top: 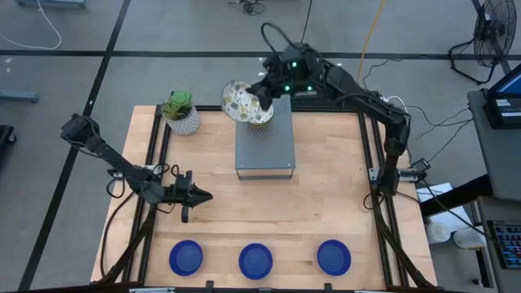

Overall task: Pick & Place Mini bowls
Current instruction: Stack the yellow patterned bowl on the yellow patterned bowl on the shelf

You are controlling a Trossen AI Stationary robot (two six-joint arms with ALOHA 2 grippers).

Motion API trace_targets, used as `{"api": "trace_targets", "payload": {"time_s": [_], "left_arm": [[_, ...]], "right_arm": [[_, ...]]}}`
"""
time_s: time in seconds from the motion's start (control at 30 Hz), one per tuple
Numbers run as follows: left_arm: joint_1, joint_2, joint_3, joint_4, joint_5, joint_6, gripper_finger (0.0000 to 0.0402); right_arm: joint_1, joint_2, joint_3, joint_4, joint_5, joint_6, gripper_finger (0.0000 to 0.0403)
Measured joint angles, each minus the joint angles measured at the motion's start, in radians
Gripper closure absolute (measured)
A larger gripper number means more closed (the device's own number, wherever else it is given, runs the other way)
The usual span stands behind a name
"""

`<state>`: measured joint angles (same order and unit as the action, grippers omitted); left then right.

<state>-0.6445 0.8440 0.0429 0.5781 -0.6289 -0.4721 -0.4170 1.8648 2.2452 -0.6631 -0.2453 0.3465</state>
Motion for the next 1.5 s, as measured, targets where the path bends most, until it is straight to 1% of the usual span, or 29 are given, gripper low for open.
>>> {"api": "trace_targets", "payload": {"time_s": [0.1,0.3,0.4,0.73,0.9,1.17,1.5], "left_arm": [[0.0,0.0,0.0,0.0,0.0,0.0,0.0364],[0.0,0.0,0.0,0.0,0.0,0.0,0.0364],[0.0,0.0,0.0,0.0,0.0,0.0,0.0364],[0.0,0.0,0.0,0.0,0.0,0.0,0.0364],[0.0,0.0,0.0,0.0,0.0,0.0,0.0364],[0.0,0.0,0.0,0.0,0.001,0.0,0.0364],[0.0,0.0,0.0,0.0,0.002,0.0,0.0364]], "right_arm": [[-0.026,0.007,0.026,0.017,0.005,0.005,0.0399],[-0.078,0.009,0.018,-0.047,0.014,0.012,0.0399],[-0.099,0.006,-0.014,-0.041,0.039,0.028,0.0399],[-0.166,0.008,-0.137,-0.041,0.037,0.087,0.0399],[-0.179,0.008,-0.213,0.007,0.035,0.101,0.0399],[-0.191,0.008,-0.325,0.034,0.032,0.107,0.0399],[-0.198,0.008,-0.375,0.029,0.019,0.113,0.0399]]}}
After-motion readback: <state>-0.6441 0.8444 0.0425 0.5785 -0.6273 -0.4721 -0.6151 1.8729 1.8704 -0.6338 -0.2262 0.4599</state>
